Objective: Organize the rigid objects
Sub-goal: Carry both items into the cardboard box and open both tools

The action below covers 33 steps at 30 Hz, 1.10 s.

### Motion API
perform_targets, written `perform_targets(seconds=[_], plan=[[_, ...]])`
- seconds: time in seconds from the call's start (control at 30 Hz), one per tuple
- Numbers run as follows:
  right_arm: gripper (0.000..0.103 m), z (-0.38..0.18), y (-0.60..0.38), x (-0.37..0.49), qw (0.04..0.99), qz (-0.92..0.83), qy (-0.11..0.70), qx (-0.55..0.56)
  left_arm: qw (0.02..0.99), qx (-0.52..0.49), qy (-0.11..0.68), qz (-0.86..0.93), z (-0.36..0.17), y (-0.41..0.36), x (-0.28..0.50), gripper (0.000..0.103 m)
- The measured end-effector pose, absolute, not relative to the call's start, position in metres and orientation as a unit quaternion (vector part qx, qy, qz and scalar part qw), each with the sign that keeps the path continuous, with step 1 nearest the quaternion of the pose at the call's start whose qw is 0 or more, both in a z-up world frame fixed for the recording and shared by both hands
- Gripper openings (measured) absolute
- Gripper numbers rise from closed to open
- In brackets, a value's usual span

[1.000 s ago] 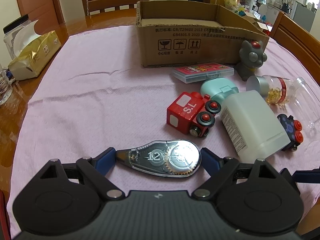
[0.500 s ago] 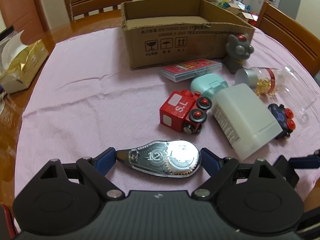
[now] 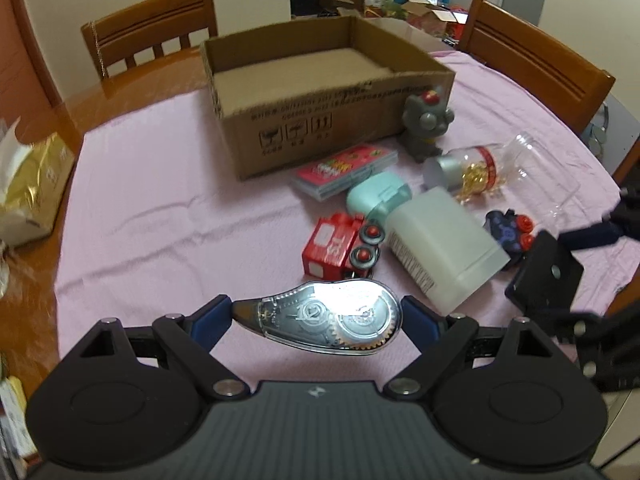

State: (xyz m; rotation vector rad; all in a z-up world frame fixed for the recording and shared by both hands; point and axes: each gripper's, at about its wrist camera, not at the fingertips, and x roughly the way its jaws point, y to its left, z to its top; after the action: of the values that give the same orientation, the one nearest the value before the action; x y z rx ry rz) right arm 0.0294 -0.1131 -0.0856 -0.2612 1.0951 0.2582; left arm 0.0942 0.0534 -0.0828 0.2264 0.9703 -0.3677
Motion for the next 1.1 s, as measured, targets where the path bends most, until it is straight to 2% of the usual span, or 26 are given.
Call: perform_targets(seconds=[0.57, 0.87, 1.1], plan=[[0.074, -0.031, -0.135, 0.099, 0.860, 0.189, 0.445, -0.163, 0.881, 0.096, 0.436, -0.155, -0.016, 0.028, 0.143, 0.089], [0.074, -0.008, -0.152, 0.154, 0.871, 0.212, 0.409, -0.170, 0.896, 0.101, 0.409, -0.140, 0.002, 0.004, 0.225, 0.089], [0.074, -0.003, -0.165, 0.199, 0.880, 0.211, 0.394, -0.164, 0.900, 0.092, 0.410, -0.118, -0.020, -0.011, 0.309, 0.089]])
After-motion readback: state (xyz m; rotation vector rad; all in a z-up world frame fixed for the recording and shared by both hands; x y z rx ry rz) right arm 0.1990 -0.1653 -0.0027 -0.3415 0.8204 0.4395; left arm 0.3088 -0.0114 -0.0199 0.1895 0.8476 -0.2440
